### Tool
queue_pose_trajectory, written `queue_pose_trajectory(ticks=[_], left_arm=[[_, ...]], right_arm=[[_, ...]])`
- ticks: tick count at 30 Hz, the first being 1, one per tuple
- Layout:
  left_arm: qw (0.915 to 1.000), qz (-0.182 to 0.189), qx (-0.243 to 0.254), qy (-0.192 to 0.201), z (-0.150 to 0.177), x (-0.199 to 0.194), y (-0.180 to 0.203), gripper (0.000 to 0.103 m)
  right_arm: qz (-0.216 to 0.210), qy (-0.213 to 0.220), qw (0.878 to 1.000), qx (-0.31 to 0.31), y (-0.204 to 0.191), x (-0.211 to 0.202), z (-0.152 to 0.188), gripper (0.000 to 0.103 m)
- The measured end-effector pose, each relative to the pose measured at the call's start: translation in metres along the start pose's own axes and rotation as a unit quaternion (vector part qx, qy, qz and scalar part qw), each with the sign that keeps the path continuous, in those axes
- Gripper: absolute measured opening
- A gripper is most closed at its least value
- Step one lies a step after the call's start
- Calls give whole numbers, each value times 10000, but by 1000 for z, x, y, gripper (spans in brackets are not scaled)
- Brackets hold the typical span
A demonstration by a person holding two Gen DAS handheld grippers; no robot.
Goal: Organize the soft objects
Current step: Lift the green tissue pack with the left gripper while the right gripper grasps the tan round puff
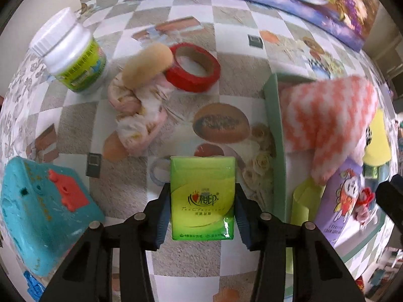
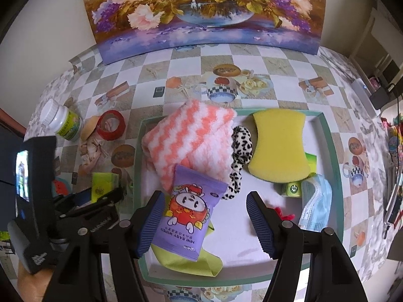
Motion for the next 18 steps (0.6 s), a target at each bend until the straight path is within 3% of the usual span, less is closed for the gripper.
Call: queue_pose_trajectory(ticks=[8, 18], left_arm=[[9966, 213, -242, 761, -17, -65, -28, 48], [9848, 196, -930, 1455, -24, -112, -92, 48]], right_arm=[[-192, 533, 9981, -258, -28, -28, -14, 71], [-253, 492, 9951, -819, -91, -9, -35, 71]])
Point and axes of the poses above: each gripper's, at about its wrist camera, not at the fingertips, and x roughly the way its jaws point, y to its right, z to its underside, the point moved 7 cm from there along x, roughly the way its jaws point, and after that the axes turned 15 degrees about -y, right-handed, at the moved point
